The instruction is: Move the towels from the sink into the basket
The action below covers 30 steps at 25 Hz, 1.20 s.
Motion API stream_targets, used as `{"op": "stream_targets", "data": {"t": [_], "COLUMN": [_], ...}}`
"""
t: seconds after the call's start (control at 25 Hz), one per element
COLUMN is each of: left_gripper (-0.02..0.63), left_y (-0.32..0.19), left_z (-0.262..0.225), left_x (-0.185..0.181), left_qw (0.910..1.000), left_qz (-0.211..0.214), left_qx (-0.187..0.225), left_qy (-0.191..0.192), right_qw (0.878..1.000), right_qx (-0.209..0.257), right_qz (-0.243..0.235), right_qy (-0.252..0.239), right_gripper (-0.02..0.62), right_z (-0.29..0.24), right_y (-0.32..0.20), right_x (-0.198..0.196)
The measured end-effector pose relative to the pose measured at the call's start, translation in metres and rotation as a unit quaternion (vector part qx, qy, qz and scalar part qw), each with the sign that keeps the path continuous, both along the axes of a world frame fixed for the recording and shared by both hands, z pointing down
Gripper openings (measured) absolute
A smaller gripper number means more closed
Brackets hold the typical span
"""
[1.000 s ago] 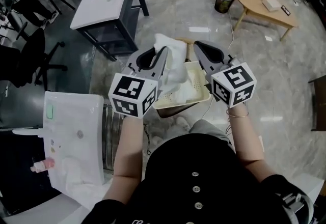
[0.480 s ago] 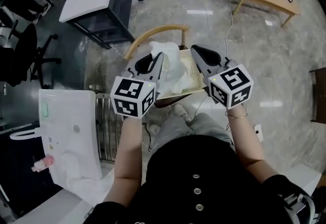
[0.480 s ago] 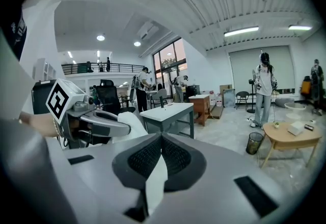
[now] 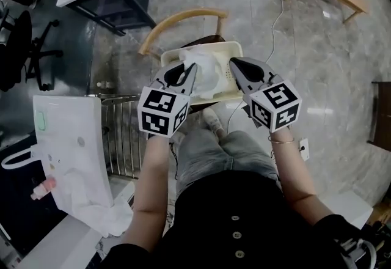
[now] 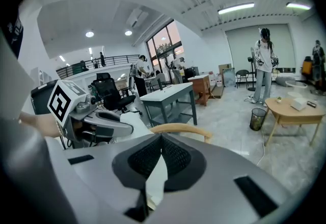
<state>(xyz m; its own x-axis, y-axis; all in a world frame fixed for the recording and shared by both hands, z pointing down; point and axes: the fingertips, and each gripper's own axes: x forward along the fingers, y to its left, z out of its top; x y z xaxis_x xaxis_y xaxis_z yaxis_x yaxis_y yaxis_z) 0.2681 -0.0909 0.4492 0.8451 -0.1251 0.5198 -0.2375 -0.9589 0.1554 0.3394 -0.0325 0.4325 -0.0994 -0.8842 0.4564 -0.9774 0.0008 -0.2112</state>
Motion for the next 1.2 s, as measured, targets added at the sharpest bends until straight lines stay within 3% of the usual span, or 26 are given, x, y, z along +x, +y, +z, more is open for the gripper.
{"op": "stream_targets", "data": {"t": [0.4, 0.64, 0.96, 1.2], "left_gripper": [0.046, 0.169, 0.179, 0.179], "left_y": [0.005, 0.010, 0.007, -0.005], "left_z": [0.071, 0.085, 0.072, 0.036], "left_x": [-0.006, -0.017, -0.035, -0.067], "left_qw": [0.9970, 0.9954, 0.9948, 0.9918], "left_qz": [-0.020, -0.040, -0.070, -0.122], "left_qx": [-0.036, -0.046, -0.050, -0.035], "left_qy": [-0.066, -0.073, -0.056, -0.021], "right_qw": [0.998, 0.997, 0.996, 0.993], "right_qx": [-0.047, -0.060, -0.053, -0.034], "right_qz": [-0.020, -0.027, -0.054, -0.110], "right_qy": [-0.031, -0.036, -0.037, -0.033], "right_gripper": [0.002, 0.002, 0.002, 0.002], "right_z": [0.049, 0.059, 0.052, 0.034], "right_y": [0.002, 0.004, -0.003, -0.026], "right_x": [-0.007, -0.013, -0.029, -0.061]}}
